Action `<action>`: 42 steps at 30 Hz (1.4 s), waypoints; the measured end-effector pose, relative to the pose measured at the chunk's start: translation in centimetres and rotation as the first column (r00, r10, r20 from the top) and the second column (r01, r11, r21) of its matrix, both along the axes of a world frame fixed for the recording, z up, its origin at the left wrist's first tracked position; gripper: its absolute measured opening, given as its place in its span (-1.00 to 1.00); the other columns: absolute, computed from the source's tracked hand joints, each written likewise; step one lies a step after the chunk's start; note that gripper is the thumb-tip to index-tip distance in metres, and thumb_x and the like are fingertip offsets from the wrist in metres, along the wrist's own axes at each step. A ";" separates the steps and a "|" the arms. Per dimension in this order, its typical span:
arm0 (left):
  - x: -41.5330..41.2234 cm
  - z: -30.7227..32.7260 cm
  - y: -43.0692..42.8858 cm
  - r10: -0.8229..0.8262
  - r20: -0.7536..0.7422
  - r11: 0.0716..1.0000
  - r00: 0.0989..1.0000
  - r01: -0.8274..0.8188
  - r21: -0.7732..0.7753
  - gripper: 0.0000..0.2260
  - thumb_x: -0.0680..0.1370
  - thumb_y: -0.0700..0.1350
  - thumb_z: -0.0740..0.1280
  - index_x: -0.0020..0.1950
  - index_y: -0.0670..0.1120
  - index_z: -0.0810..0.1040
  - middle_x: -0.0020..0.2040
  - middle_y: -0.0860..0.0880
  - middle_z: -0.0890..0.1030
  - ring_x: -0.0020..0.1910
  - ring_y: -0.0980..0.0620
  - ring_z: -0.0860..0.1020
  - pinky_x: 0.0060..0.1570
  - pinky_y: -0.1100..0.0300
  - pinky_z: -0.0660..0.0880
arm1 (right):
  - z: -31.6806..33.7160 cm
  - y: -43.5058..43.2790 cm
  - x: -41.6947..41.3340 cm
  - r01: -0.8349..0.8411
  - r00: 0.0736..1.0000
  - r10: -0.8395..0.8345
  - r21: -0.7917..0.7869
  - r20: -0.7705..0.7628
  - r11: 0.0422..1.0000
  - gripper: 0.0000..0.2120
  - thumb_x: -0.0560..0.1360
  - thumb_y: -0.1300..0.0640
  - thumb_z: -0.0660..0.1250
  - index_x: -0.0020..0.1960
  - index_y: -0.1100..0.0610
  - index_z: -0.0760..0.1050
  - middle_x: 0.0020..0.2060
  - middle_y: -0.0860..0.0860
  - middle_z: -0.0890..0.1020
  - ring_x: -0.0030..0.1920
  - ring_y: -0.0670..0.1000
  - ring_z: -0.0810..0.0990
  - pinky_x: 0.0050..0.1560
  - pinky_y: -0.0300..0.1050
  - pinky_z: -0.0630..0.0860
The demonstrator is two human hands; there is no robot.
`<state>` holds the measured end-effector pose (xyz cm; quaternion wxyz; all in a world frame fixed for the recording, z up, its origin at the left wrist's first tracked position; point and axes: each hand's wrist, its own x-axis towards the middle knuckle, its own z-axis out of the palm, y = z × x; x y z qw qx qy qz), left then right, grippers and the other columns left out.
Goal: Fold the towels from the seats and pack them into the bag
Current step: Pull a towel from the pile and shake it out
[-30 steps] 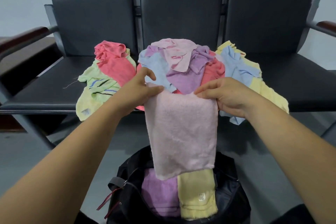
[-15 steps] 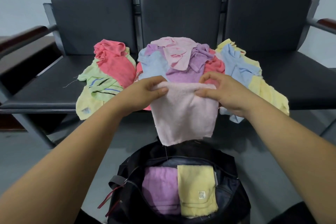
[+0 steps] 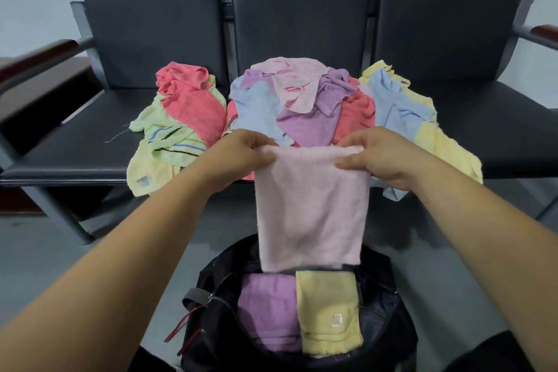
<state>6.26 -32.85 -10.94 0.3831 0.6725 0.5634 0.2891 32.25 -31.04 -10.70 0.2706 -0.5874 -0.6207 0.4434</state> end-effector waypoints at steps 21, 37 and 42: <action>-0.6 0.3 0.5 0.089 -0.058 0.990 0.994 -0.082 0.117 -0.61 0.43 -0.05 0.57 0.24 0.05 0.63 0.12 0.08 0.60 0.07 0.10 0.60 0.07 0.21 0.52 | 0.5 0.3 0.5 -0.025 0.931 0.024 0.003 -0.365 1.000 -0.59 0.45 0.41 0.46 0.24 0.12 0.61 0.26 0.07 0.60 0.26 0.06 0.61 0.17 -0.09 0.62; -0.6 -0.9 1.0 0.182 0.345 0.974 0.921 -0.218 0.069 -0.74 0.32 0.14 0.51 -0.03 0.13 0.69 -0.13 -0.12 0.55 -0.21 -0.05 0.46 -0.10 0.02 0.41 | -0.3 0.3 -1.1 0.114 0.690 -0.129 -0.069 -0.712 0.991 -0.87 0.59 0.25 0.36 0.08 0.25 0.63 0.00 0.07 0.73 0.11 0.00 0.69 0.11 -0.16 0.63; -1.4 -0.9 0.8 0.112 0.220 0.990 0.969 -0.129 0.062 -0.56 0.24 0.13 0.62 0.08 0.12 0.69 0.11 -0.01 0.67 0.07 0.00 0.64 0.16 0.09 0.55 | 0.0 0.7 0.1 -0.096 0.958 0.117 0.090 -0.261 0.991 -0.57 0.41 0.29 0.54 0.24 0.05 0.62 0.22 0.05 0.63 0.21 0.05 0.63 0.22 -0.04 0.60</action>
